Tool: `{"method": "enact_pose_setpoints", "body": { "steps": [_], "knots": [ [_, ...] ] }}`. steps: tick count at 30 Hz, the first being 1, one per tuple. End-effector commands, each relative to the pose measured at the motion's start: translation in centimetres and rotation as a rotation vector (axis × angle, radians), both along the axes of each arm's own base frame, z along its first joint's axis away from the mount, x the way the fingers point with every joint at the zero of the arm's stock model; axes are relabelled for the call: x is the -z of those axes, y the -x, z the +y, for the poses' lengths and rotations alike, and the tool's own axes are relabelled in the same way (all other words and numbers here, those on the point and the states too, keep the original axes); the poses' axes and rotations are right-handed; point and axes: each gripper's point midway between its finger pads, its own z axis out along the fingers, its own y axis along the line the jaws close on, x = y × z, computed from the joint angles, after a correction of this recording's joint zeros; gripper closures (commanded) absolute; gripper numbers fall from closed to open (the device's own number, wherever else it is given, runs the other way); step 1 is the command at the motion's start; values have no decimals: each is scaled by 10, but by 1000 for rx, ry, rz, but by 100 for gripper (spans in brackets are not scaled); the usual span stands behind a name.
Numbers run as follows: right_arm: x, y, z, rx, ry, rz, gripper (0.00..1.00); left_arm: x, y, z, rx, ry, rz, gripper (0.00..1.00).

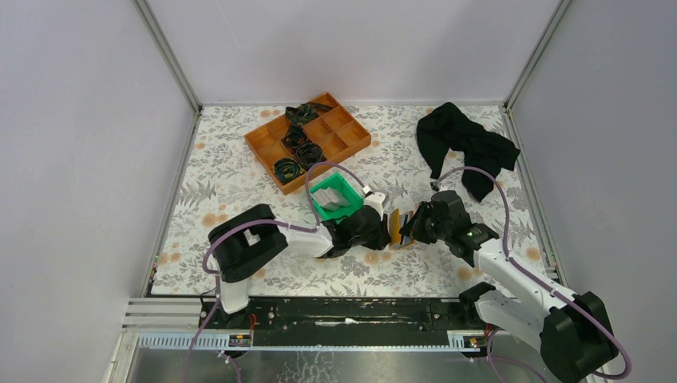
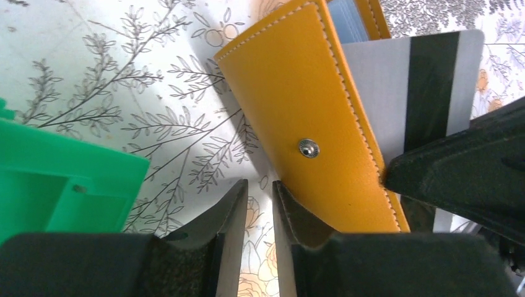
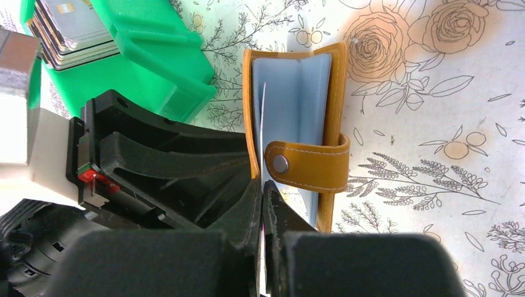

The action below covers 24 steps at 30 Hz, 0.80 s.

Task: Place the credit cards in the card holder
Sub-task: Open the card holder at the center of the board.

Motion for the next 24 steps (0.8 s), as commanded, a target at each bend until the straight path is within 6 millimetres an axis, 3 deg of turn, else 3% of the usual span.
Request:
{"method": "enact_pose_setpoints", "body": {
  "steps": [1,9,24],
  "knots": [
    [-8,-3,1,-47,30,-8,100,69,62,33,131,-175,218,71],
    [-2,0,-1,-97,102,30,100,65,75,13,211,-104,232,71],
    [-2,6,-11,-108,195,64,100,73,82,28,168,-78,241,72]
  ]
}}
